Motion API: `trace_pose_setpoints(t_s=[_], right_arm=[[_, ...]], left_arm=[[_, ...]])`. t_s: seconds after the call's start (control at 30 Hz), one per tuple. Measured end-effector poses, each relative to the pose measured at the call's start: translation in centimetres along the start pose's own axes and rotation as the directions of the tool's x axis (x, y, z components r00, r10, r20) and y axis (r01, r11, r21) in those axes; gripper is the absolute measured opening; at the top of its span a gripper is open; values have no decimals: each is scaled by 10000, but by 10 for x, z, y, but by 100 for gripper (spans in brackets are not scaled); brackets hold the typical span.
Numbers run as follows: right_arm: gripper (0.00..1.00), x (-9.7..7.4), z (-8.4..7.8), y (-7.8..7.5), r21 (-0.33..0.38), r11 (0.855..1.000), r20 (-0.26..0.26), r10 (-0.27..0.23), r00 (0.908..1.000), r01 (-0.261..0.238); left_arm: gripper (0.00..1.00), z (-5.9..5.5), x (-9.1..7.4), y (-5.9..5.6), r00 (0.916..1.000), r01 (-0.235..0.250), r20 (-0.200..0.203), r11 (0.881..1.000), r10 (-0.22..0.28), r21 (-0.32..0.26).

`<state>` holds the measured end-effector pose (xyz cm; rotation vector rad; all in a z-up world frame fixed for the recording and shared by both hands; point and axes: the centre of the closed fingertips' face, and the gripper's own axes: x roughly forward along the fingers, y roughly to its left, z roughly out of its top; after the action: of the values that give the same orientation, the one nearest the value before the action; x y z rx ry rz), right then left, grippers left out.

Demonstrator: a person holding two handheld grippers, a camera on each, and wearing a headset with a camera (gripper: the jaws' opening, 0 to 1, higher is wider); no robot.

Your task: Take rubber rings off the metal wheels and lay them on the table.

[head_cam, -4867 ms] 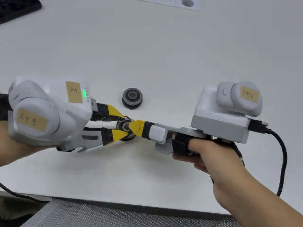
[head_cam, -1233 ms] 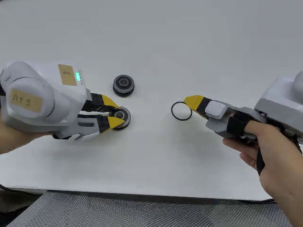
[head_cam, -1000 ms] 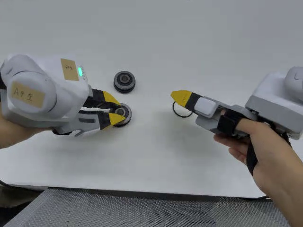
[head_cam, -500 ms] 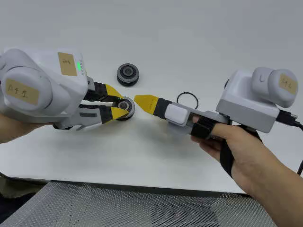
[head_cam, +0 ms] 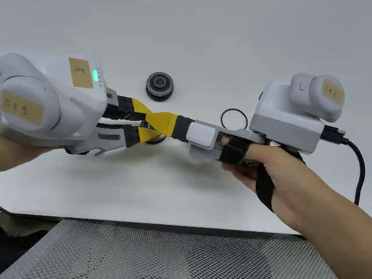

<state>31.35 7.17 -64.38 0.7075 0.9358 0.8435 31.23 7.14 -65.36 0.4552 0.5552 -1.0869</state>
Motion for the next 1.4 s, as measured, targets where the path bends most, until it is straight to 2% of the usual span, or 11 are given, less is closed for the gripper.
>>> trace_pose_setpoints(t_s=[0.27, 0.47, 0.87, 1.1, 1.23, 1.4], right_arm=[[43, 4, -8, 0, 110, 9999, -438, -14, 9990, 19], [42, 3, -8, 1, 357, 9993, -524, 122, 9986, -103], [39, -3, -6, 4, 486, 9984, -357, 301, 9989, -284], [34, -5, -5, 3, 464, 9985, -343, 319, 9989, -303], [27, -4, -6, -4, 466, 9989, -399, 59, 9992, -40], [13, -4, -6, -14, 558, 9978, -525, -330, 9981, 359]], left_arm=[[13, -1, 0, 1, 10000, 49, 17, 10000, -49, 47], [13, -2, 1, 1, 10000, 48, 45, 10000, -48, 47], [13, -1, 0, 0, 10000, 12, 70, 10000, -12, -5], [13, 0, 0, 0, 10000, 6, 69, 10000, -6, -11], [13, 0, 0, 0, 10000, 4, 54, 10000, -4, -7], [13, 0, 0, -1, 10000, 4, 52, 10000, -4, -1]])
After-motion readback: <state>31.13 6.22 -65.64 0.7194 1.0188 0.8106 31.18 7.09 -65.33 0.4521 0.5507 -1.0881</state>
